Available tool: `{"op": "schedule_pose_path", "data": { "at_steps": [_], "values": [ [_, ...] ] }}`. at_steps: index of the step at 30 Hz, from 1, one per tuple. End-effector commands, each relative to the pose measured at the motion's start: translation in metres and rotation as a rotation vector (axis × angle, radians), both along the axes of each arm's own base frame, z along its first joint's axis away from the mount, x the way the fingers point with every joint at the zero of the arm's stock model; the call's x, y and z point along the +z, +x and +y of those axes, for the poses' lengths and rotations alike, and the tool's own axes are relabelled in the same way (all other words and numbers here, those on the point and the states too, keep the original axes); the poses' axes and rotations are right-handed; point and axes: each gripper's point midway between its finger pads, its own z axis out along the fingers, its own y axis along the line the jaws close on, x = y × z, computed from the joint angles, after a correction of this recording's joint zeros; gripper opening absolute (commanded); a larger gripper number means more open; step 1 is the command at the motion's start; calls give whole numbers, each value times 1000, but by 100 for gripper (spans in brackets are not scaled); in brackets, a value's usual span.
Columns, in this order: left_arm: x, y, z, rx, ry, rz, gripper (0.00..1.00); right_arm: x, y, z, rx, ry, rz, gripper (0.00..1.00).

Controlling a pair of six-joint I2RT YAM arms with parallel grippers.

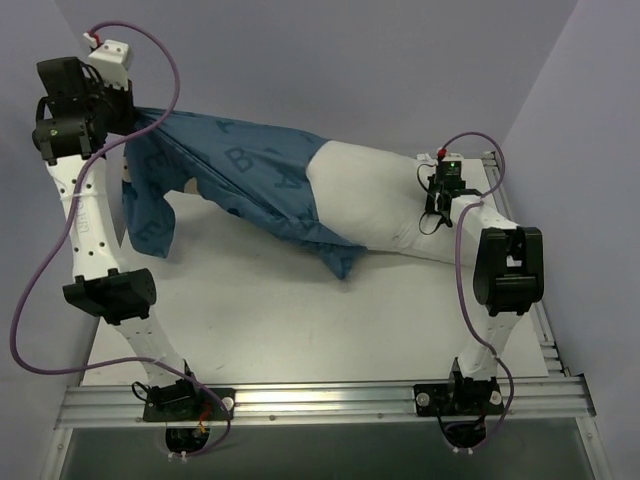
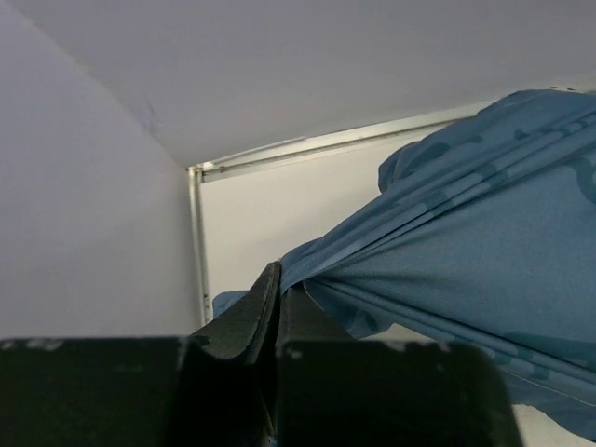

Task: Remove the pillowcase from the pillow

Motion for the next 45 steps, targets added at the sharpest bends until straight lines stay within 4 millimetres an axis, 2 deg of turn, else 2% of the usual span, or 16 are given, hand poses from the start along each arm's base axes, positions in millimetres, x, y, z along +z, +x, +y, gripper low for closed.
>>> {"op": "schedule_pose_path", "data": {
  "at_steps": [1,6,14,16,17,19,23,28,33,36,40,41,42,43,44,45],
  "values": [
    [209,-103,125,523,275,-612,2,-96,-172,-111,-231,-278,700,0],
    [236,-127,101,466,233,-705,2,-96,-171,-110,-229,-269,696,0],
    [272,-161,117,596,251,-833,2,-96,-171,-115,-251,-241,688,0],
    [260,-148,109,520,246,-797,2,-97,-168,-111,-242,-223,678,0],
    [260,-145,93,441,233,-800,2,-97,-168,-110,-241,-223,675,0],
    [249,-135,81,373,217,-774,2,-97,-165,-107,-235,-201,666,0],
    [210,-101,45,239,181,-675,2,-89,-150,-93,-215,-105,585,0],
    [174,-59,29,198,162,-568,2,-75,-137,-83,-205,-42,506,0],
    [169,-34,13,180,127,-546,2,-74,-134,-75,-193,4,480,0],
    [137,-15,3,144,105,-452,2,-75,-134,-73,-192,18,473,0],
    [45,2,-25,10,71,-176,2,-70,-130,-72,-197,21,456,0],
    [6,6,-37,-55,53,-73,6,-69,-129,-73,-200,19,453,0],
    [-23,1,-43,-91,45,20,21,-68,-130,-73,-206,17,452,0],
    [-47,1,-48,-138,60,87,53,-66,-128,-74,-210,14,446,0],
    [-72,-3,-55,-174,56,161,93,-65,-128,-74,-211,11,444,1],
    [-91,-14,-59,-200,49,243,94,-64,-127,-74,-214,12,440,4]
  ]
}}
